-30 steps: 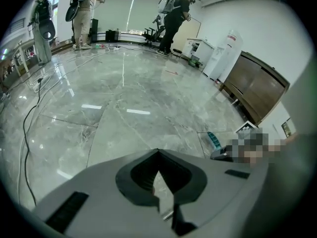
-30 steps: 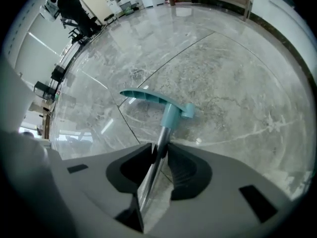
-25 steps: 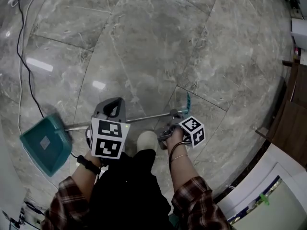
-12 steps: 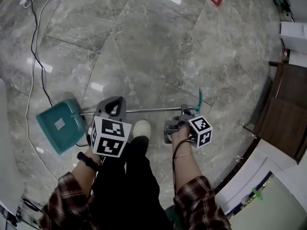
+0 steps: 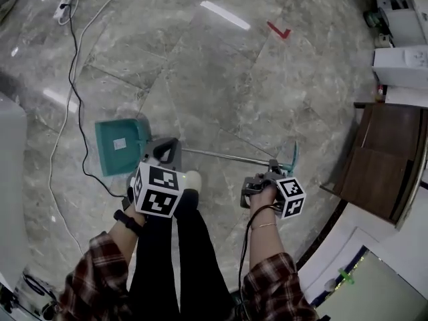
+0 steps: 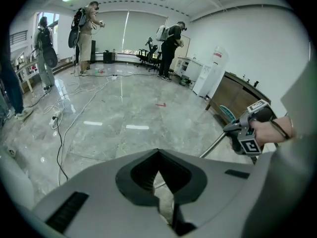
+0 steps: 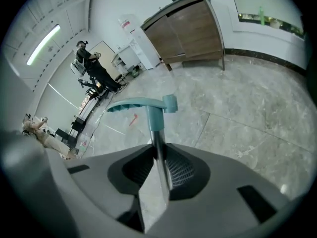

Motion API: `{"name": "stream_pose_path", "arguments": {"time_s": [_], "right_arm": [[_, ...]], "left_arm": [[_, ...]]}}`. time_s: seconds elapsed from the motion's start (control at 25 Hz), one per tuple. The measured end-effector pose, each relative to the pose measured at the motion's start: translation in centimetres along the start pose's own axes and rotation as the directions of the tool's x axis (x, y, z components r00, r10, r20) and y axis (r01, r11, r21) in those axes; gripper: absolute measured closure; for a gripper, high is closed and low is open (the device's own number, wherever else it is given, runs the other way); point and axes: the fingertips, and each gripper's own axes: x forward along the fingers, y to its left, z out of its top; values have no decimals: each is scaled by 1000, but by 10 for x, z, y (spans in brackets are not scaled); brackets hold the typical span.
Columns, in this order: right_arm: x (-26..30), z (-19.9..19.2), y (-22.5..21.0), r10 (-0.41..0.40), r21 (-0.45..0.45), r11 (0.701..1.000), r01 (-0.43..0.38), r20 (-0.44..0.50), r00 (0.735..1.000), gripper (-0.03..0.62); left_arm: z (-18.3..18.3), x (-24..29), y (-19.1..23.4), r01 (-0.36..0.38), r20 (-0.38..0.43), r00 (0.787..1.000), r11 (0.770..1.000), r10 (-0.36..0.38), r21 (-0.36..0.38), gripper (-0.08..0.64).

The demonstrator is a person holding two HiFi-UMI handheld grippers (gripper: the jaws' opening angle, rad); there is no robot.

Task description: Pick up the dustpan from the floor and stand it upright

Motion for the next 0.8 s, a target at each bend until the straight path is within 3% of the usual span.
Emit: {"name": "stream_pose_path", "arguments": {"time_s": [0.4, 0.56, 0.8], "right_arm": [[-84, 96, 56, 100, -131, 987, -88, 91, 991, 508], [-101, 104, 75, 133, -197, 974, -116, 77, 988, 506], [-117, 83, 106, 178, -316, 934, -166, 10, 984, 505]], "left_arm": [[48, -73, -28, -66, 64, 995, 992, 73, -111, 558], [65, -100, -44, -74, 87, 992, 988, 86, -134, 558], [84, -126, -65, -67, 125, 988, 986, 86, -150, 558]]}}
